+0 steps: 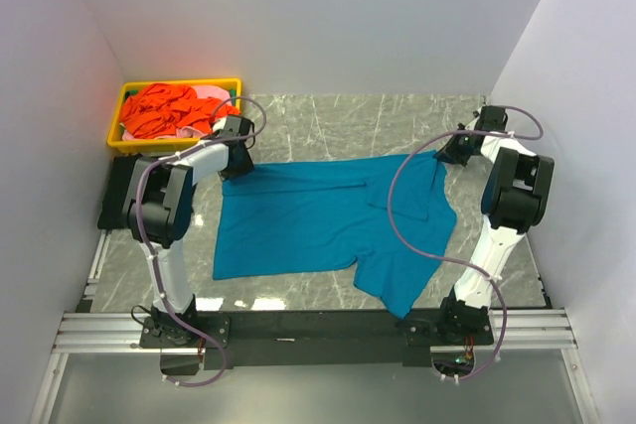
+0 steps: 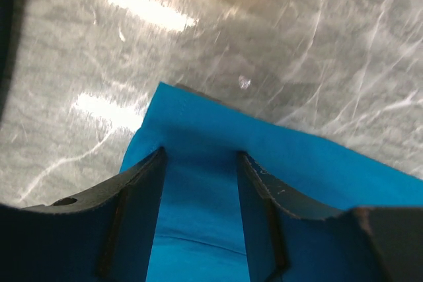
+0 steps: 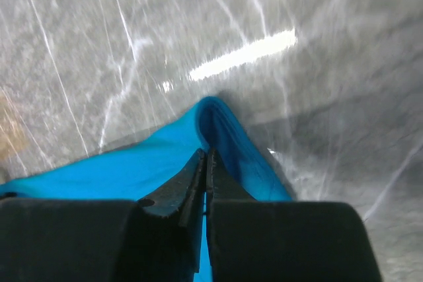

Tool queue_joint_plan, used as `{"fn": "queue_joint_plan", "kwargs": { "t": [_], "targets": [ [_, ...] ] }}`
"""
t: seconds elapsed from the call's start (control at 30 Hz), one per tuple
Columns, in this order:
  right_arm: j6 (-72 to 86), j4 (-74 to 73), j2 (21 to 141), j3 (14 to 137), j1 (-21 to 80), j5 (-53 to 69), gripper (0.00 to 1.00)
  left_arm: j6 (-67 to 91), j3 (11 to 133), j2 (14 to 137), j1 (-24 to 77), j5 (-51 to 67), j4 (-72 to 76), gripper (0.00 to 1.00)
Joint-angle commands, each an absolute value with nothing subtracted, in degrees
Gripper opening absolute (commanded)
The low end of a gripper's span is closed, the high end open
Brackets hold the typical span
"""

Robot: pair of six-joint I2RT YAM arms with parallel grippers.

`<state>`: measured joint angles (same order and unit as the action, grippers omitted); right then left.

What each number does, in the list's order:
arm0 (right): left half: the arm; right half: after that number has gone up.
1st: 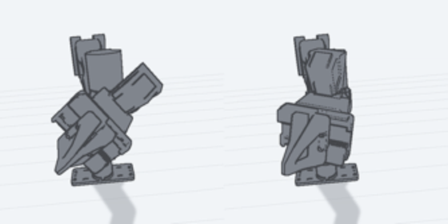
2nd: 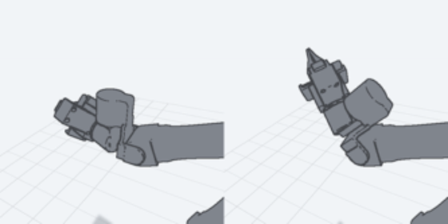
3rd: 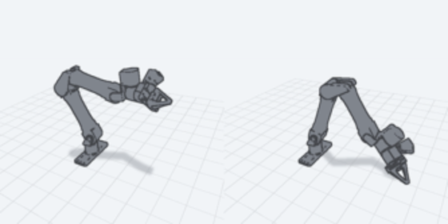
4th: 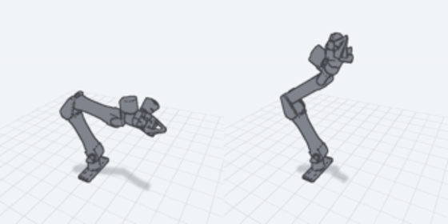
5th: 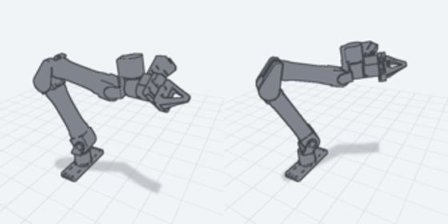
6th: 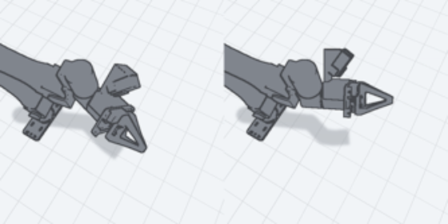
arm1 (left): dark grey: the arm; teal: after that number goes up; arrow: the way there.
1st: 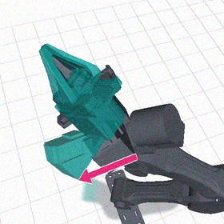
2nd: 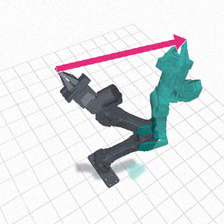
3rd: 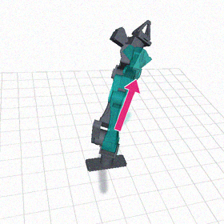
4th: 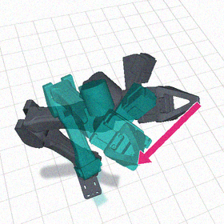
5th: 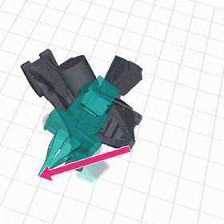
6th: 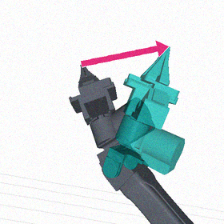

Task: Fold and stack the t-shirts
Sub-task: Fold the tshirt

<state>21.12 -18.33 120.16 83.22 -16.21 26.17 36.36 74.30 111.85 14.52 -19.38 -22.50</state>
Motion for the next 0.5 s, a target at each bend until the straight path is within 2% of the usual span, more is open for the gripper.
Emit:
{"fn": "queue_joint_plan", "kwargs": {
  "t": [0.0, 0.33, 0.4, 0.43, 0.47],
  "targets": [
    [18.5, -19.0, 121.5, 88.3, -18.0, 23.2, 0.04, 34.6, 77.8, 113.9, 13.8, -19.6, -24.1, 0.53],
    [17.9, -19.4, 124.9, 93.4, -19.6, 22.2, 0.08, 33.6, 88.8, 120.5, 13.9, -13.2, -24.2, 0.56],
    [17.8, -19.5, 124.7, 93.7, -19.7, 22.4, 0.14, 33.7, 91.2, 121.5, 13.9, -12.7, -25.0, 0.57],
    [17.8, -19.5, 124.7, 93.7, -19.7, 22.3, 0.14, 33.7, 91.7, 121.5, 13.9, -12.6, -25.0, 0.58],
    [17.8, -19.5, 123.8, 93.5, -19.7, 22.2, 0.20, 33.7, 92.0, 121.0, 13.9, -12.4, -25.0, 0.59]
  ]
}}
